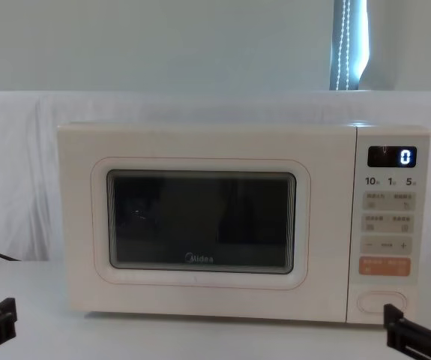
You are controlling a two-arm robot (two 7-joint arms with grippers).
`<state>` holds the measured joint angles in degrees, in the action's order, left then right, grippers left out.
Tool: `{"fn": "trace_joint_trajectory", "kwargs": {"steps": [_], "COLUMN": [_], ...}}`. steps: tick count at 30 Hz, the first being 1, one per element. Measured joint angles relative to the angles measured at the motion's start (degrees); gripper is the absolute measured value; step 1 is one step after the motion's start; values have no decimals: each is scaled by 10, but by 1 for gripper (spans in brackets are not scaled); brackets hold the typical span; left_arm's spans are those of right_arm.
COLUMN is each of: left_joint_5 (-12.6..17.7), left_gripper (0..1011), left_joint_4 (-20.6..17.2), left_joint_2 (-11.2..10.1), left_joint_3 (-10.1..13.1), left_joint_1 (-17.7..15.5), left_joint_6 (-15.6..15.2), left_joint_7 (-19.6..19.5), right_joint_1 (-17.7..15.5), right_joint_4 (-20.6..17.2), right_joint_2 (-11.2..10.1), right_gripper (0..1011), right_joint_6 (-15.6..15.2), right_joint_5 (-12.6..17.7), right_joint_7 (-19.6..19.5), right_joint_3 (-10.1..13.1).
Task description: Press the button to open the microwave door with one hand; close the microwave door with the other hand.
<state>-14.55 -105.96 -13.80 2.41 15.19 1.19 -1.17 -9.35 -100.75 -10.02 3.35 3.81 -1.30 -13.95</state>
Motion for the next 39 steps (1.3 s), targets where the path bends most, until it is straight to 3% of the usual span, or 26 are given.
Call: {"fn": "trace_joint_trajectory", "kwargs": {"steps": [7,39], "left_joint_5": [0,0], "left_gripper": [1005,1005], "left_joint_4": [0,0], "left_joint_2": [0,0], "left_joint_3": [0,0], "left_joint_1": [0,0], "left_joint_6": [0,0], "left_joint_7": [0,0], "right_joint_1": [-6,-6], "right_joint_4": [-7,-7], "right_joint_2": [-8,-8], "right_gripper": [1002,1002], "right_joint_6": [3,3], "right_joint_5": [-1,0], "right_joint_7": [-2,-2], "right_joint_3": [-11,-11]}}
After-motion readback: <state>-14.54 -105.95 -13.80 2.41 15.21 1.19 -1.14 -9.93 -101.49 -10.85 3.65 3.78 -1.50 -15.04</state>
